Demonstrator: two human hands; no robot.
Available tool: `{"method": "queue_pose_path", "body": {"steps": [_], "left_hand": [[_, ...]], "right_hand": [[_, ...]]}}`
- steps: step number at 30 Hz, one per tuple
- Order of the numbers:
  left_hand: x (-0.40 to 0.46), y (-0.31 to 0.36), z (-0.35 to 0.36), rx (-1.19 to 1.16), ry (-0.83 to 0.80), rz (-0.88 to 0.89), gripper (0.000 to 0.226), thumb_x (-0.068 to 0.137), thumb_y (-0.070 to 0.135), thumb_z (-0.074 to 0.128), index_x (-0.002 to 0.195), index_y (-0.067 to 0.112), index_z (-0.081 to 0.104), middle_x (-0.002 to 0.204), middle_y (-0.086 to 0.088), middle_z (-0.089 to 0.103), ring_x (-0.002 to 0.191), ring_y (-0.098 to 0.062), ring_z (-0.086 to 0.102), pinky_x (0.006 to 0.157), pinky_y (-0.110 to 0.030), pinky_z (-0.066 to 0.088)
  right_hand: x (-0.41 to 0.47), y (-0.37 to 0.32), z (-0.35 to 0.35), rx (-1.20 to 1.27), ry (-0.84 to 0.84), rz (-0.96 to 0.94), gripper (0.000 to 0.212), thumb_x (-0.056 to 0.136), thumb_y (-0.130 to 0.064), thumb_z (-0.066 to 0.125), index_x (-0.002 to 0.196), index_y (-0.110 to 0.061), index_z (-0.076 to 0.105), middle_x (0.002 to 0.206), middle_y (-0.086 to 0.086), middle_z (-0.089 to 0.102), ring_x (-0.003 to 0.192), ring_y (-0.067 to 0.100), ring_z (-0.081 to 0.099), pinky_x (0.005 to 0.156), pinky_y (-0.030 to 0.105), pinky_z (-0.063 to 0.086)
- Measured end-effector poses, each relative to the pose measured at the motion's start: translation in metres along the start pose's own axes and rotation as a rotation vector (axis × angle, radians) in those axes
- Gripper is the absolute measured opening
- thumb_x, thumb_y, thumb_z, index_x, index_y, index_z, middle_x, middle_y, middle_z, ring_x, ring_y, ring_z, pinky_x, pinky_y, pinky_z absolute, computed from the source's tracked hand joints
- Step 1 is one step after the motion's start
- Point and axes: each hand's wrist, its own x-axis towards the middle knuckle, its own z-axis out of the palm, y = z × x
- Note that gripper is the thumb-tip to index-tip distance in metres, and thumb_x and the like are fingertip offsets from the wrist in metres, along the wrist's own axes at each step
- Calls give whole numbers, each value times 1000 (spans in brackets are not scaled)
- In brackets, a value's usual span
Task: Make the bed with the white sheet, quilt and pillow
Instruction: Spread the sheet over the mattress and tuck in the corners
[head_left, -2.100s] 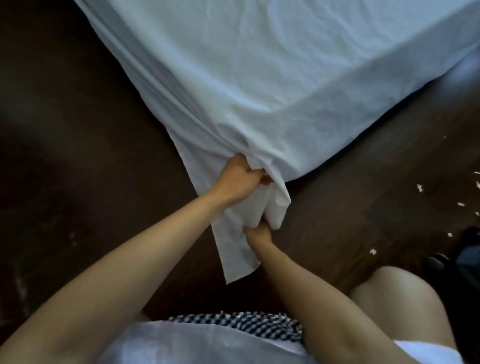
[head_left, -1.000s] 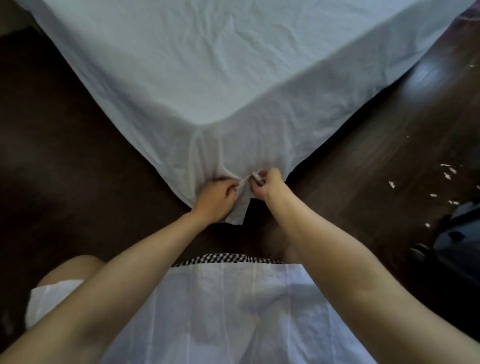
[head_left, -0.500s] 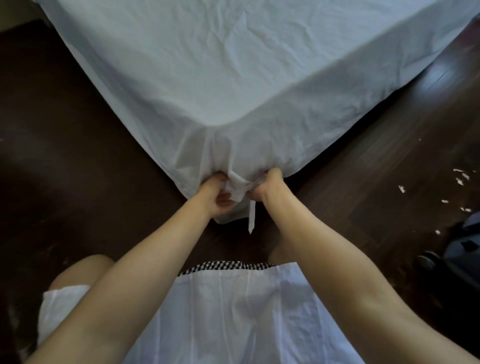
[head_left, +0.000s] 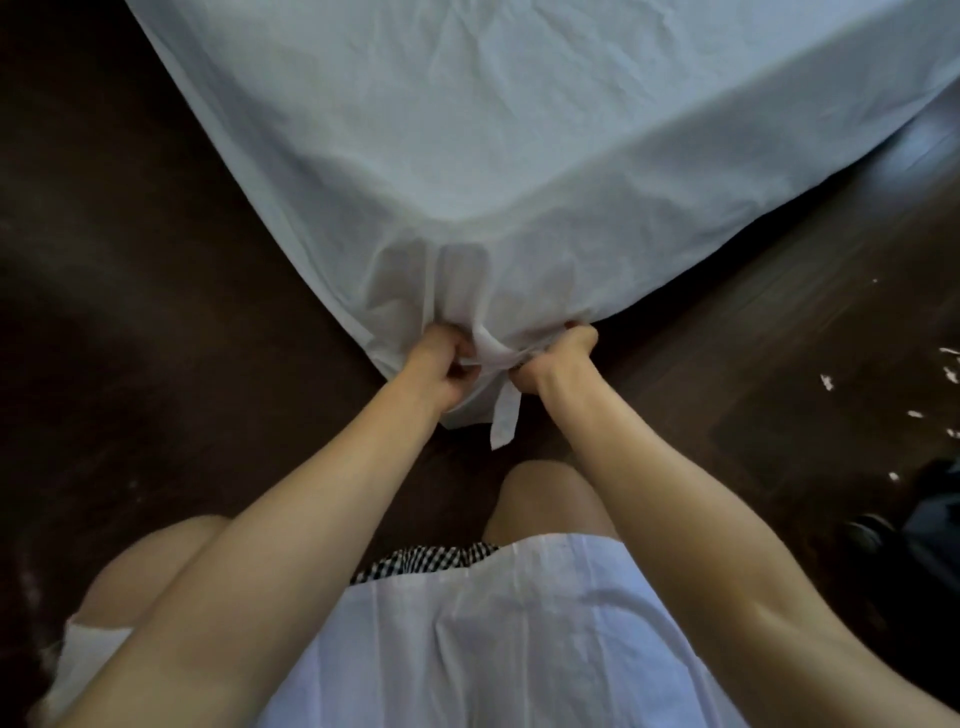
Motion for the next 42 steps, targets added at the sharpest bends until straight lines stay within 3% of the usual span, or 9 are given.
{"method": "queue_pose_path", "body": {"steps": [4,9,13,19,23,28,32,36,42], "left_hand": [[-5,-6,-16,-151,-70,10,46,75,-17,13,81,4,54,84,-12,50,83,-25,49,91,-32,48],[-3,5,-25,-303,-224,12,47,81,-20,23,91,5,61,80,-10,50,85,-21,53,76,-33,59],[-13,3,-42,-58,-313,70,63,77,-23,15,115,5,56,111,-11,59,111,-26,54,102,-35,44],[-6,19,-50,319,-295,127,49,81,-17,26,98,19,54,99,-1,58,92,-17,57,97,-38,42],[-1,9,-49,284,-198,133,33,85,-9,33,93,16,54,94,-2,59,85,-19,58,88,-35,44],[7,9,-50,438,-17,181,20,88,3,41,78,17,51,76,-4,58,68,-16,55,64,-27,43],[17,14,-47,480,83,158,20,91,6,40,92,14,59,83,-6,60,69,-17,57,57,-27,43],[-20,47,-50,572,98,36,27,95,19,44,121,16,51,95,-3,55,78,-17,52,71,-31,43],[-126,136,-28,599,184,46,21,94,22,42,109,16,55,109,-9,55,92,-22,51,72,-32,43]], "right_hand": [[-14,4,10,56,-71,3,49,86,-57,38,102,-25,71,110,3,70,103,29,63,97,38,47],[-19,-4,24,-45,-170,-43,51,85,-59,41,99,-20,71,105,5,71,101,27,65,98,40,48],[-5,10,8,-228,-148,-218,38,97,-23,36,127,-10,57,124,10,62,100,30,61,91,42,50],[8,18,-9,-534,-43,-364,28,93,3,38,109,-6,59,88,9,60,67,20,55,58,32,49],[23,17,-22,-686,-5,-470,16,93,-16,55,81,-10,63,86,13,66,75,24,63,69,33,53],[26,21,-32,-460,42,-368,40,84,-7,67,121,-7,52,106,15,64,83,26,65,81,36,57],[14,13,-41,-435,6,-139,36,94,-30,42,122,-12,56,117,10,63,106,24,59,91,39,42],[-23,-5,-32,-523,113,-72,49,97,-38,35,138,-12,45,140,9,49,132,27,41,110,44,28],[-140,-28,13,-681,206,-36,47,96,-31,43,137,-9,47,143,12,45,134,28,40,111,44,29]]}}
